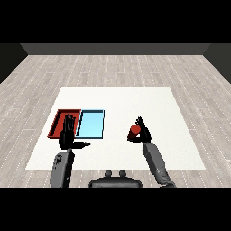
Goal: Pick the red can and put it in the red box
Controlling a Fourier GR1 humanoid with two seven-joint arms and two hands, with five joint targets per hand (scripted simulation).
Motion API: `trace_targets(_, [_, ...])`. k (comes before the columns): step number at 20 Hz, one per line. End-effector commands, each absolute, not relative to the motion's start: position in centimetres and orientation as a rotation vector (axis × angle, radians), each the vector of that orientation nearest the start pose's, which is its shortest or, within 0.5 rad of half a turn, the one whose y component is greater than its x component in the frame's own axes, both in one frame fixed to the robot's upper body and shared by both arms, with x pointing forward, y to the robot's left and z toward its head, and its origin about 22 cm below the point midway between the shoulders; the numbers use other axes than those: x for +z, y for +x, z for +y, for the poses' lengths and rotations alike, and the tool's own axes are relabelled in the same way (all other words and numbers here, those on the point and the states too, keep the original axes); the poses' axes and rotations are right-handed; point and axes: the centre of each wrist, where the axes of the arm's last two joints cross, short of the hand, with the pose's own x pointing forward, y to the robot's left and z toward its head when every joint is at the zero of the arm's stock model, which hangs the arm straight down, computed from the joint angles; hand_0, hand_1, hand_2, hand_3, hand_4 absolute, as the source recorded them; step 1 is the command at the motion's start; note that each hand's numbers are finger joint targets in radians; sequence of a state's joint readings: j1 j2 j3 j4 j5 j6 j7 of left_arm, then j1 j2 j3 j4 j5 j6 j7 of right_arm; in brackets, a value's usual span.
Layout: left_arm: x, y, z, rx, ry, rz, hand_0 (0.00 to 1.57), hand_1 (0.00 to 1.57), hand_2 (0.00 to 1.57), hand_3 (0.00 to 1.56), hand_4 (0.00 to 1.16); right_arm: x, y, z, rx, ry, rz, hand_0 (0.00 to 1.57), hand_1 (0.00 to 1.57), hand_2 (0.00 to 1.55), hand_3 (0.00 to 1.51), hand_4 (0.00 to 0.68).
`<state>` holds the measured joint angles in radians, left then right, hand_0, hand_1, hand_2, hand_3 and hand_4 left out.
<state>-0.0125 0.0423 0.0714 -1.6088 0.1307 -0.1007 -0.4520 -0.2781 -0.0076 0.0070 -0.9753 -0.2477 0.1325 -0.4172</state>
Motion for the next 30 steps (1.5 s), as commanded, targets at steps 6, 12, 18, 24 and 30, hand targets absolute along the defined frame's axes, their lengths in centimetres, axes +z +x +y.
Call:
trace_targets(6, [1.3,23.9,25.3,0.054,-0.088,-2.077,0.0,0.0,0.0,0.0,0.0,-5.1,29.0,-18.4,-0.1,0.361,-1.616,0.0,0.0,0.0,0.0,0.0])
trace_targets(12, [2.5,25.6,25.7,0.075,-0.08,-2.087,0.0,0.0,0.0,0.0,0.0,-5.6,29.7,-18.0,-0.05,0.342,-1.607,0.0,0.0,0.0,0.0,0.0])
trace_targets(18, [2.8,23.0,25.6,0.079,-0.101,-2.09,0.0,0.0,0.0,0.0,0.0,-6.5,31.9,-18.0,-0.057,0.324,-1.598,0.0,0.0,0.0,0.0,0.0])
trace_targets(24, [1.6,25.6,26.4,0.072,-0.1,-2.102,0.0,0.0,0.0,0.0,0.0,-6.3,32.3,-16.3,-0.055,0.287,-1.544,0.0,0.0,0.0,0.0,0.0])
trace_targets(30, [1.8,23.3,26.0,0.091,-0.108,-2.092,0.0,0.0,0.0,0.0,0.0,-6.9,32.4,-16.4,-0.055,0.161,-1.582,1.52,1.52,1.5,1.46,0.493])
